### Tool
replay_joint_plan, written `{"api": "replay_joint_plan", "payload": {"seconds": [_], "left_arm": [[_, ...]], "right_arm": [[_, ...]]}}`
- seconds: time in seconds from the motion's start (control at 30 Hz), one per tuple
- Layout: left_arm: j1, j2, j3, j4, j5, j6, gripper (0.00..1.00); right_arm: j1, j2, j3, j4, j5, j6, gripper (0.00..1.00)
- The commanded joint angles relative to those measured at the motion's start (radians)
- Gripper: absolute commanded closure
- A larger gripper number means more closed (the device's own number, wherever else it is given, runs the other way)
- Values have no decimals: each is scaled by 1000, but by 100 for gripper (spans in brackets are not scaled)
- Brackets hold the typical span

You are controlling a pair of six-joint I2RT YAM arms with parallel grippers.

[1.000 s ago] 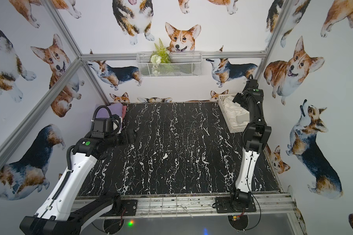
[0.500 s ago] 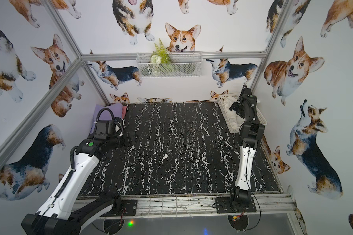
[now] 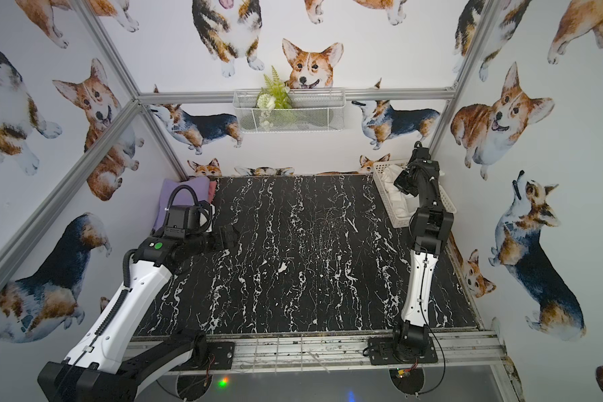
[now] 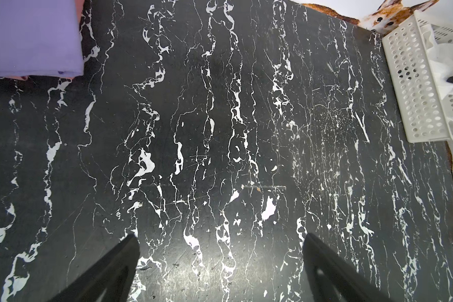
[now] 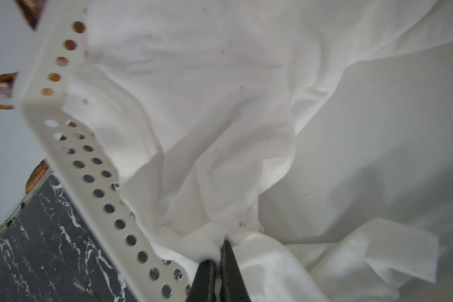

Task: Fold and stack t-shirts
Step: Pick up the T-shirt from the bin.

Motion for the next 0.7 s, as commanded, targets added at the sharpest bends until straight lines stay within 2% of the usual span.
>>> {"api": "replay_joint_plan", "payload": {"seconds": [0.0,0.23,0.33,0.47,0.67], "left_arm": [[-6,6,3,37,4,-15,0],[-20,-22,16,31,3,-18,0],[-23,-35,9,33,10,-26,0],[-38,-50,3,35,6,-29,0],[-56,-56,-4,52,-4,-36,0]], "right_arm": [[37,-178,-117,66,33,-15,100],[117,-613,-515,230,136,-11,100],[127,-751,-600,255,154,-10,100],[130,-902,-575,218,140,-49,100],[130,-1021,-369,119,149,-112,100]]}}
